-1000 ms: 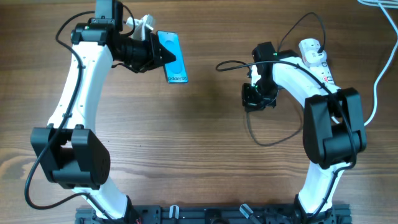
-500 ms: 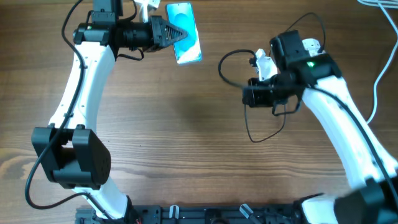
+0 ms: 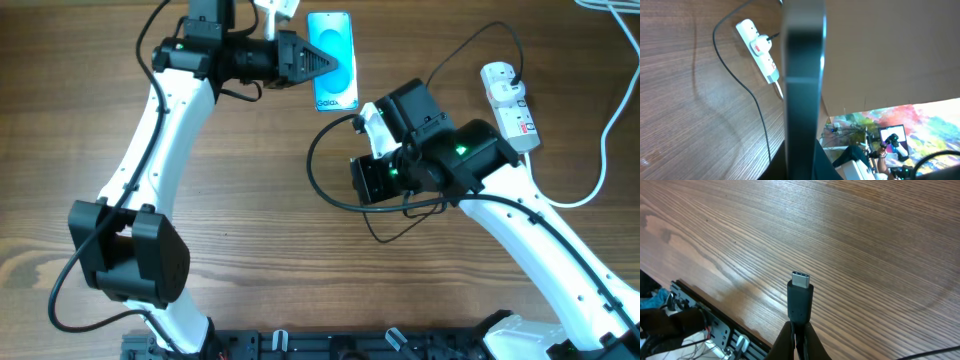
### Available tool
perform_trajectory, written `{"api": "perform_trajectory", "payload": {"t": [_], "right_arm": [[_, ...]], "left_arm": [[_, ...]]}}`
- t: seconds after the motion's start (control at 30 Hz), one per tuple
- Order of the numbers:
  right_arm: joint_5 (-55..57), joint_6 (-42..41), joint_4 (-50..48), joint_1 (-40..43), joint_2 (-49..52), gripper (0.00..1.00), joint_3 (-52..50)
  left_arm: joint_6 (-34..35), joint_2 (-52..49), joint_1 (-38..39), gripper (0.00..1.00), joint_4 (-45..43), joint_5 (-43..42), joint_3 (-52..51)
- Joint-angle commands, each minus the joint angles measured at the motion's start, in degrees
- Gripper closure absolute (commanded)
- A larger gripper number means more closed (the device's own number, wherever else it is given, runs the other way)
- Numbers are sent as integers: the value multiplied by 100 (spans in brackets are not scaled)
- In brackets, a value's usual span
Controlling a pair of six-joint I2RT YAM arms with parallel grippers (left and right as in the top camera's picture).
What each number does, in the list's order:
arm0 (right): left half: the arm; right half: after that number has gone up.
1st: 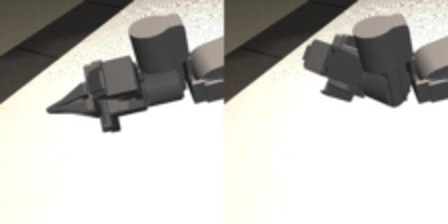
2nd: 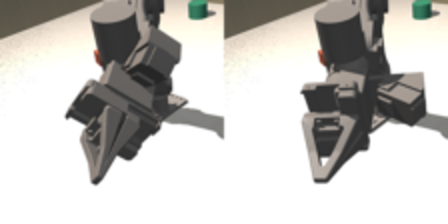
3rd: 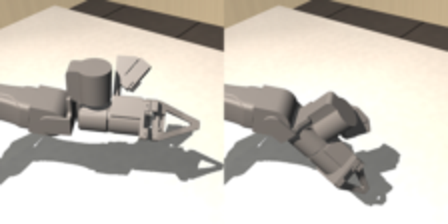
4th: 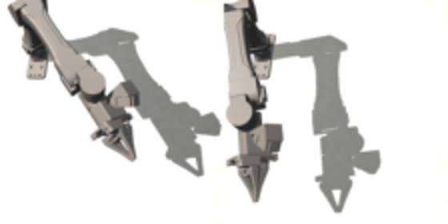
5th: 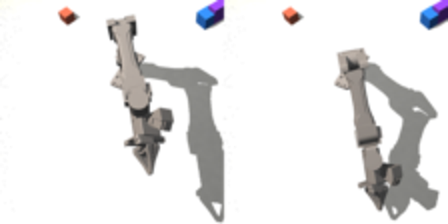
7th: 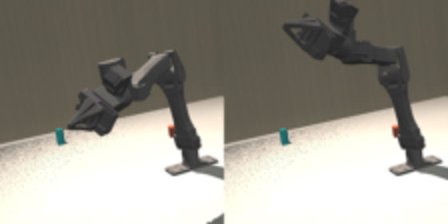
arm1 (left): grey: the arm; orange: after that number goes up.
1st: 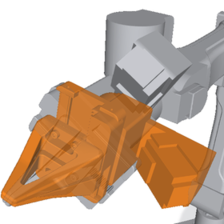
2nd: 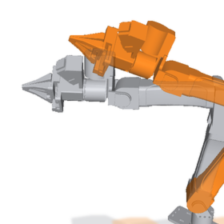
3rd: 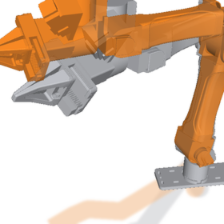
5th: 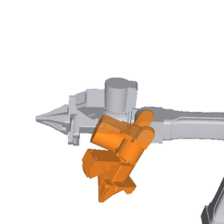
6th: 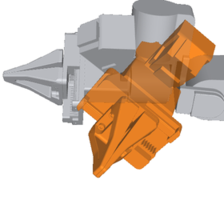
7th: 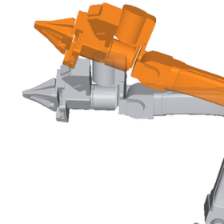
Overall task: Plug charger to phone and switch on socket
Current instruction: 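Lift the plug with the right gripper toward the phone's bottom edge, then align the USB-C plug under the phone's bottom port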
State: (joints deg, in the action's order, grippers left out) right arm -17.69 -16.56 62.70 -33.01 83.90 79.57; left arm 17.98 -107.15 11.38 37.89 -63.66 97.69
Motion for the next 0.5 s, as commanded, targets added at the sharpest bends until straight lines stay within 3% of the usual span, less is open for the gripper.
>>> {"api": "perform_trajectory", "payload": {"t": [0.0, 0.27, 0.47], "right_arm": [[164, -166, -50, -42, -42, 96, 9], [173, -160, -98, -42, -129, 96, 72], [774, -214, -116, -39, -131, 96, 354]], "left_arm": [[-160, 9, 179, 96, -17, 9, 55], [-243, 9, 389, 96, 9, 9, 55], [-264, 9, 387, 96, 243, 9, 55]]}}
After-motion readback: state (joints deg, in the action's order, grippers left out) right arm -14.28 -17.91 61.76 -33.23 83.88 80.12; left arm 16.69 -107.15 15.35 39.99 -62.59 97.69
